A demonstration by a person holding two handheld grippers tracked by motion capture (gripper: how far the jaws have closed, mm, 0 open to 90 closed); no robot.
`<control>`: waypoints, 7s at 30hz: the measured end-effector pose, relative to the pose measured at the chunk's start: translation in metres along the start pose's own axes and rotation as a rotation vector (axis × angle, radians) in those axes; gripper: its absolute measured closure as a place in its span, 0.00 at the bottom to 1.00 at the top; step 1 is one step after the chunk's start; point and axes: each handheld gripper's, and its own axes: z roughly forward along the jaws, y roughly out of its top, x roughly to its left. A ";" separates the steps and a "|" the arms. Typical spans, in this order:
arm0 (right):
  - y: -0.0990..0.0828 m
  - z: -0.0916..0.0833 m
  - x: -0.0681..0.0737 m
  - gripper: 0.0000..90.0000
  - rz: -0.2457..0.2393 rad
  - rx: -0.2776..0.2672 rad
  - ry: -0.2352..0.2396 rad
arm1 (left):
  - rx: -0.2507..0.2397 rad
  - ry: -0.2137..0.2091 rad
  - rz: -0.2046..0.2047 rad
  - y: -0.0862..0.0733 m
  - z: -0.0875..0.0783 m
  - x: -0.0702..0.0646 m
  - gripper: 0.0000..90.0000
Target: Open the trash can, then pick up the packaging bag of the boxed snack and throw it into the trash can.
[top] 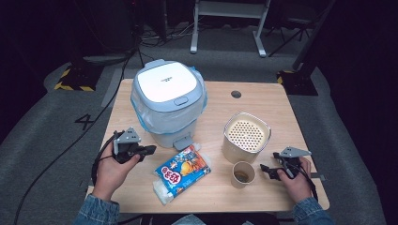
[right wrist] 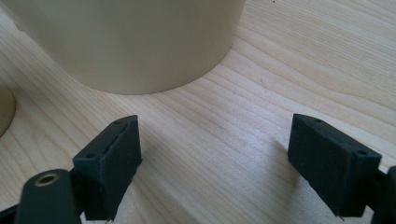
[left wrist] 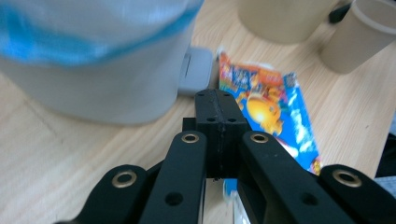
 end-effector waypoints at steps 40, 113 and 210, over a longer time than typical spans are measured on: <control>0.000 0.000 0.000 0.19 0.004 0.000 -0.004 | -0.237 0.072 0.067 0.141 0.001 -0.006 1.00; 0.000 0.000 0.000 0.19 0.004 0.000 -0.003 | 0.209 -0.002 0.039 0.007 0.080 -0.020 0.27; 0.000 0.000 0.001 0.19 0.002 0.000 -0.005 | -0.538 -0.047 0.040 0.122 -0.060 -0.012 0.99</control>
